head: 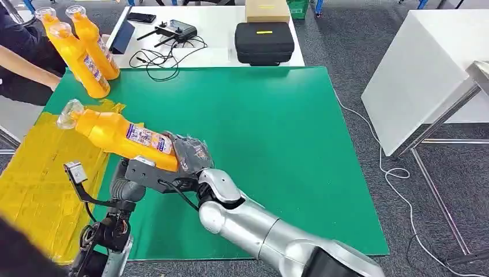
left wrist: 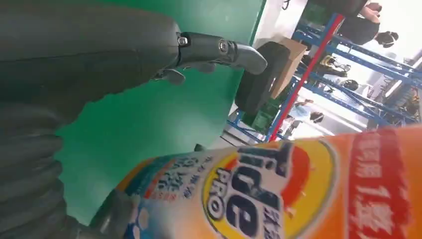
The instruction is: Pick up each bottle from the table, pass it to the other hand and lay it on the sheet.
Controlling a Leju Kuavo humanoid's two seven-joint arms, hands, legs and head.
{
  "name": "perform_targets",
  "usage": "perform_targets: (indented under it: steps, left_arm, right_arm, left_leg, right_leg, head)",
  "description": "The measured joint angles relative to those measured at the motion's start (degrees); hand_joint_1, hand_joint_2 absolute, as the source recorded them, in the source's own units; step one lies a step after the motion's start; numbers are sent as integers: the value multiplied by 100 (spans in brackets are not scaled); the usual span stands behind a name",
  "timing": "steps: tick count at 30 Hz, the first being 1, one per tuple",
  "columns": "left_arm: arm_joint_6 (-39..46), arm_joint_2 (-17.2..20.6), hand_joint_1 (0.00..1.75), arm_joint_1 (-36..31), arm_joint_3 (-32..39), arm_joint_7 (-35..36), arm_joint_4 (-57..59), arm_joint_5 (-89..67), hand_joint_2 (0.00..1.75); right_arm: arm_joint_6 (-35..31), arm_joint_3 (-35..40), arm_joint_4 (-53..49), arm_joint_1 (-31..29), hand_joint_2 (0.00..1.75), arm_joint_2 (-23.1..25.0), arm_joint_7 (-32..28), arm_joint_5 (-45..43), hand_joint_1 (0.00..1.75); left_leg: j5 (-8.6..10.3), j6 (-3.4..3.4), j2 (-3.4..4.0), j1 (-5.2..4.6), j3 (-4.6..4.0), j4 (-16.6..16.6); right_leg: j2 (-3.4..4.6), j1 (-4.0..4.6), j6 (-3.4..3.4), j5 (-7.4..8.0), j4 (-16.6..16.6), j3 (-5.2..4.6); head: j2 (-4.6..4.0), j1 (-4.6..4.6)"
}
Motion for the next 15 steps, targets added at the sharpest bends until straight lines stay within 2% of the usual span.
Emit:
perform_targets:
  steps: [15]
  left_arm:
    - [59,9,0,50,-90,7,-330,57,175]
  right_arm:
    - [-243,166,411,-150,175,4,-262,-182,175]
  left_leg:
    - [0,0,-2,0,-3,0]
  right_leg:
    - [-3,-1,0,0,1,1]
  head:
    - [0,0]
